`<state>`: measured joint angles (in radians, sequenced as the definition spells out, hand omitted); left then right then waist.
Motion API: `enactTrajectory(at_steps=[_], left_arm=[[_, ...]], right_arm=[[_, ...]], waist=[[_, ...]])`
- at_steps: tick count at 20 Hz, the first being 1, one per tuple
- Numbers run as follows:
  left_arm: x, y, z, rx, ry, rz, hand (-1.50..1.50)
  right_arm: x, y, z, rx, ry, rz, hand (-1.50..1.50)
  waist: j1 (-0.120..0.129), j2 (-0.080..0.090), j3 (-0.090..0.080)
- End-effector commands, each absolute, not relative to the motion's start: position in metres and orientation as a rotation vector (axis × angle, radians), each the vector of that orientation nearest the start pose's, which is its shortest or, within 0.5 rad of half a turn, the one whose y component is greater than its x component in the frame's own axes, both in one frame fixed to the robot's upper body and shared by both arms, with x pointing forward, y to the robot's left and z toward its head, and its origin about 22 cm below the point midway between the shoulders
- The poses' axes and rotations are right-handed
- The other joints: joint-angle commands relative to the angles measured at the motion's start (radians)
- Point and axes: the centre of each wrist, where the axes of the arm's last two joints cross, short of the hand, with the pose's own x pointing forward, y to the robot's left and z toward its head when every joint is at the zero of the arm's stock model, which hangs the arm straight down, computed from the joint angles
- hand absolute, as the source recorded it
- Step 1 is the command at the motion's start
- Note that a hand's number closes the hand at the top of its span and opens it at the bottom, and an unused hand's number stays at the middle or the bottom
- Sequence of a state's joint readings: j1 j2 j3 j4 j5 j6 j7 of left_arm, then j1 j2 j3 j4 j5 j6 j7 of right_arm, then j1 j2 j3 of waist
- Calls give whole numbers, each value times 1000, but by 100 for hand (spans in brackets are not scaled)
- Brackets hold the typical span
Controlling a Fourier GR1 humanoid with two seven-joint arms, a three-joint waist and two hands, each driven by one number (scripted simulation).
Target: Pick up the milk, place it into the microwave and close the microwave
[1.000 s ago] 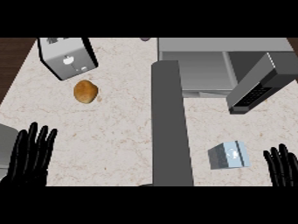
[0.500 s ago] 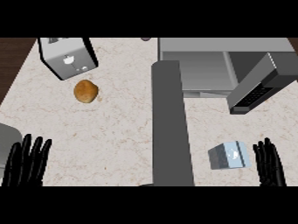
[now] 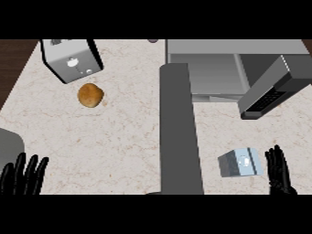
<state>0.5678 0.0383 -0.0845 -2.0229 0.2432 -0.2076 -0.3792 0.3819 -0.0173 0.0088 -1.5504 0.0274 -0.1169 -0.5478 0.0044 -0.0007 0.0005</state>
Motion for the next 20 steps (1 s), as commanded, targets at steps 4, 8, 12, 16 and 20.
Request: enactTrajectory(at_steps=[4,8,12,16,20], left_arm=[[103,262,-1,-187,-1907,159,-150],[114,259,7,-176,-1920,155,-150],[107,250,16,-201,-1917,160,-150],[100,250,5,-199,-1912,140,-150],[103,262,8,-191,-1913,175,-150]], right_arm=[[144,-284,-97,-282,-1751,-69,-150],[123,-285,-116,-307,-1758,-87,-150],[140,-274,-148,-306,-1760,-58,-150],[142,-275,-141,-307,-1760,-20,-150],[151,-295,-142,-279,-1799,-5,-150]], waist=[[-1,0,0],[-4,0,0],[1,0,0],[0,0,0],[-1,0,0]])
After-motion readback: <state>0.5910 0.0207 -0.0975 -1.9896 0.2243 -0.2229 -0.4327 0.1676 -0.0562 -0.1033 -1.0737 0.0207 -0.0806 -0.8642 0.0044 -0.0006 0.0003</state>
